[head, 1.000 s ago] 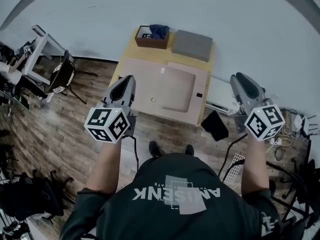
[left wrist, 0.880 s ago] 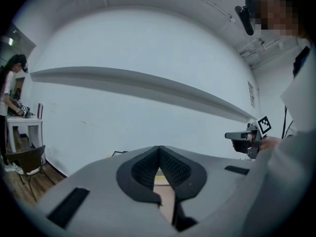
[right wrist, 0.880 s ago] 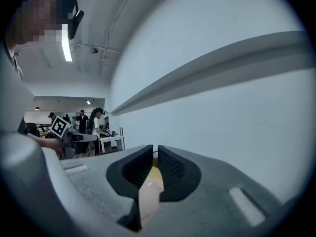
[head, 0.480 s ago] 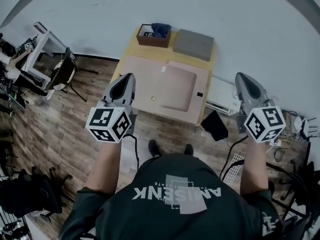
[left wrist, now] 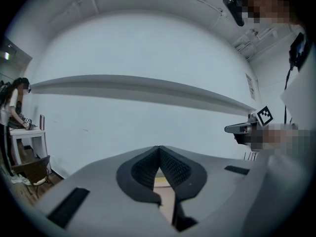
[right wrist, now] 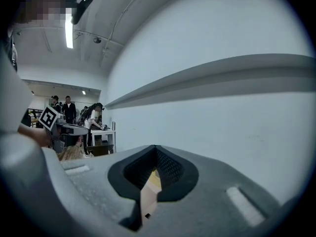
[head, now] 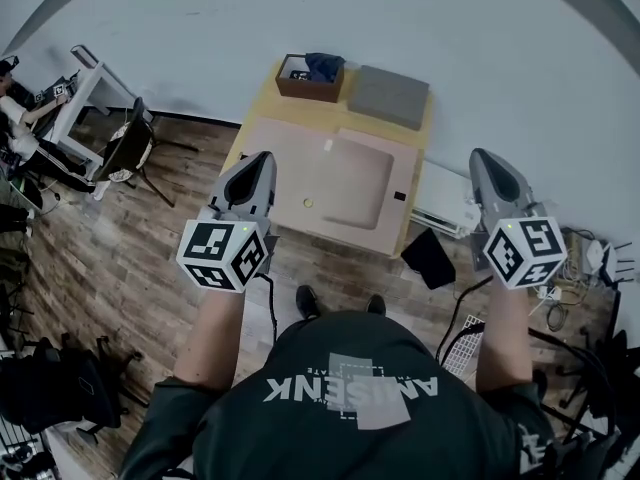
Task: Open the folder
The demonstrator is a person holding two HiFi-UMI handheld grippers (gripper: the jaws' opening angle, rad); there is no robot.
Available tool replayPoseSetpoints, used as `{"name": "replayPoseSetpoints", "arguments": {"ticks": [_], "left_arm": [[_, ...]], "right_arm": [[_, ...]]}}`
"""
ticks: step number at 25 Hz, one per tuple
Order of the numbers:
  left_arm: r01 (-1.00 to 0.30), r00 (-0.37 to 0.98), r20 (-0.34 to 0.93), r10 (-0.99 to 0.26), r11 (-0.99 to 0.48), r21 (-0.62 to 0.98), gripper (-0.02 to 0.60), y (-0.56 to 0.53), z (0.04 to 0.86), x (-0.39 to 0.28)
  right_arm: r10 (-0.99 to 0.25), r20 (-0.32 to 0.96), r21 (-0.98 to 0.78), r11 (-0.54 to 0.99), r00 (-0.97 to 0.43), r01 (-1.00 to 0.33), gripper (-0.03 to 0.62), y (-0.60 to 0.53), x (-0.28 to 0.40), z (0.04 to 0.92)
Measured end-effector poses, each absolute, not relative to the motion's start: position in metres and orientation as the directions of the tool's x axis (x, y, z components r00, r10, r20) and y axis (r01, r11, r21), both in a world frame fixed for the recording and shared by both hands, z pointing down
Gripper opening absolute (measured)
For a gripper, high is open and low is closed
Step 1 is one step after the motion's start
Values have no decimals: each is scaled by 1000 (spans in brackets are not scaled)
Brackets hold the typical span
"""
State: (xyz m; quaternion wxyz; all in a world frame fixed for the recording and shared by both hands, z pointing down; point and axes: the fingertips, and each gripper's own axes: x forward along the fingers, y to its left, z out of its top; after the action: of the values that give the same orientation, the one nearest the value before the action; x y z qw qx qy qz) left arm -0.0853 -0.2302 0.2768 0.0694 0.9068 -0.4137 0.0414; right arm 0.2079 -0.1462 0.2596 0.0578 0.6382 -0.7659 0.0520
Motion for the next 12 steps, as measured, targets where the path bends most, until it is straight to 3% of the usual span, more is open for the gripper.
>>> {"name": "replayPoseSetpoints", "arguments": {"ticks": [12], "left_arm": [[-760, 650, 136, -748, -646, 77, 0, -237, 273, -81]], "right_arm": [[-972, 168, 3, 165, -162, -986, 5, -155, 209, 261]]}}
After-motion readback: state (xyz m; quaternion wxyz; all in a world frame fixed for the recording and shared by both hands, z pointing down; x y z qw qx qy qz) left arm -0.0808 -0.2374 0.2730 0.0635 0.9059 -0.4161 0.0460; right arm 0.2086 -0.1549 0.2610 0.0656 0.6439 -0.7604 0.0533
